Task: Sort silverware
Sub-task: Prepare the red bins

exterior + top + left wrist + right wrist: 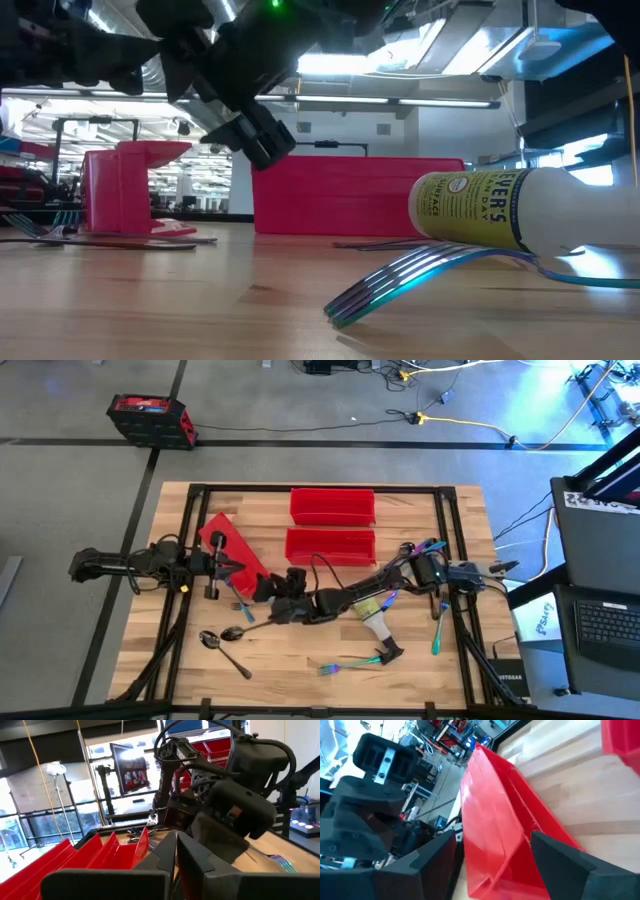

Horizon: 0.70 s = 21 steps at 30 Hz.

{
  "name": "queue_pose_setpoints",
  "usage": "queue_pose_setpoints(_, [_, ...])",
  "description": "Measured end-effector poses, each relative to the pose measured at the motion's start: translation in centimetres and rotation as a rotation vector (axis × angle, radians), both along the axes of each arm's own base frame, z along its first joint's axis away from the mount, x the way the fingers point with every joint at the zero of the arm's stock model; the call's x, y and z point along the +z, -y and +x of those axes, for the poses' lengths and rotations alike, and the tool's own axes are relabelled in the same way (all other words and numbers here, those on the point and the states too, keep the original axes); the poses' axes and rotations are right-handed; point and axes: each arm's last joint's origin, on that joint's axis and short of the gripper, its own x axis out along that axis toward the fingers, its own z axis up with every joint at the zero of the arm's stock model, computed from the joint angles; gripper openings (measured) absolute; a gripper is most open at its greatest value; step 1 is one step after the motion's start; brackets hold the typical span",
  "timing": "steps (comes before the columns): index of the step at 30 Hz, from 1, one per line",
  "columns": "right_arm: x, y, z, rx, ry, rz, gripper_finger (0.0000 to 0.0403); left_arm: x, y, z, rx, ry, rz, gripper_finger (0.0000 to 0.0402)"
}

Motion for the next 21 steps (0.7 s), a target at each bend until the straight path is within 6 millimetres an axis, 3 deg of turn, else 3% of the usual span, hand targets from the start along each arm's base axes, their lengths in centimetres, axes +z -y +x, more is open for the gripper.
queue_pose_setpoints(6, [-0.4,0.7,0.2,-0.009,0.023,0.04,0.0243,-0.3,0.0,0.0,0.011,-0.03,0.007,0.0001])
queue_pose_setpoints(11, [-2.0,1.7,0.6,0.009,-0.01,0.077,0.0243,-0.9,0.0,0.1,0.017,-0.093,0.021,0.0001])
queue_pose_setpoints(17, [-1.9,2.9,0.9,0.006,0.004,0.093,0.0243,-0.9,-0.1,0.1,0.017,-0.093,0.021,0.0001])
queue_pose_setpoints(21, [-3.3,3.1,1.3,0.045,0.012,0.129,0.0243,-0.9,-0.1,0.1,0.017,-0.095,0.023,0.0001])
